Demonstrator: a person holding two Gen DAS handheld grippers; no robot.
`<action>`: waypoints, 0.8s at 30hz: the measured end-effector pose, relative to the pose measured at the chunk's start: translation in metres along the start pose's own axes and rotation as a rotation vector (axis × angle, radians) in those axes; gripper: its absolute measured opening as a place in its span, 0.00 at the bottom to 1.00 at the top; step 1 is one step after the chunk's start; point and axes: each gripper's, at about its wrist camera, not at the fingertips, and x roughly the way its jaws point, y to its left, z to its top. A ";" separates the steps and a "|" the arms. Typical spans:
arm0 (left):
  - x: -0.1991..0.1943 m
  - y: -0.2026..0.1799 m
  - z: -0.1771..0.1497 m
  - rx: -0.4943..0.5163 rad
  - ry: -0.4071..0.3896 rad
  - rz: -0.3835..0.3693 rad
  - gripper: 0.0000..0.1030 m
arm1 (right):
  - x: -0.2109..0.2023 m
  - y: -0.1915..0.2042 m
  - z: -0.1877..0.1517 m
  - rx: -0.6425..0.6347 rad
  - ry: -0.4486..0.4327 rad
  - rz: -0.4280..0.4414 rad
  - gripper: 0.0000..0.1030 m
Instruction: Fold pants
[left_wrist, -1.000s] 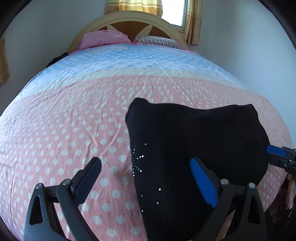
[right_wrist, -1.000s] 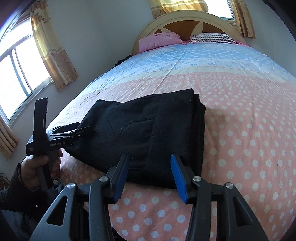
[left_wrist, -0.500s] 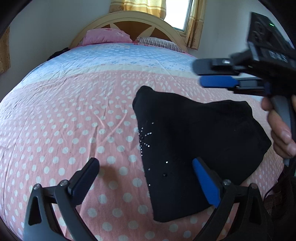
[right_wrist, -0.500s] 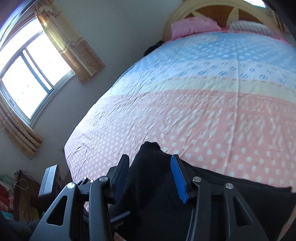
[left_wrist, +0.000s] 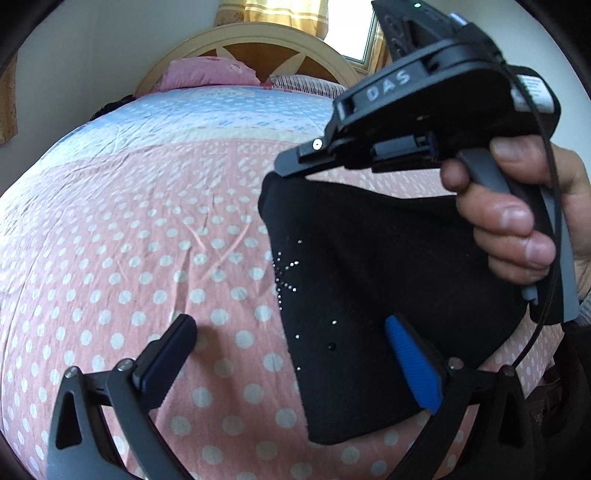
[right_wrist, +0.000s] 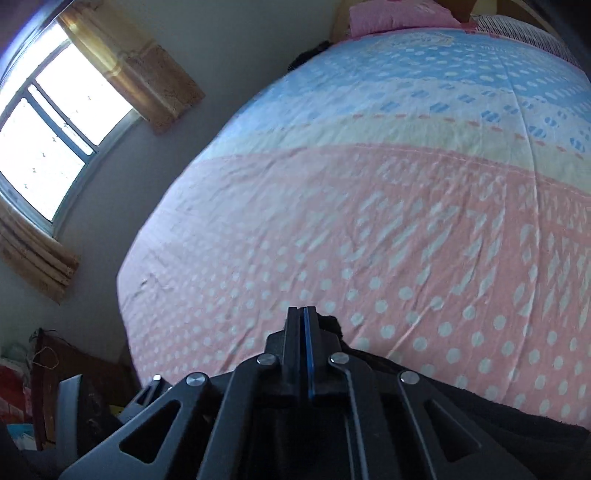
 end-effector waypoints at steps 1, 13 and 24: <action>0.000 -0.001 0.000 -0.001 -0.001 0.000 1.00 | 0.010 -0.005 -0.004 0.004 0.030 -0.022 0.02; -0.023 0.009 0.003 -0.022 -0.067 0.057 1.00 | -0.084 -0.008 -0.050 -0.019 -0.163 0.024 0.55; -0.012 0.016 0.001 -0.052 0.001 0.050 1.00 | -0.114 -0.096 -0.095 0.175 -0.253 -0.097 0.55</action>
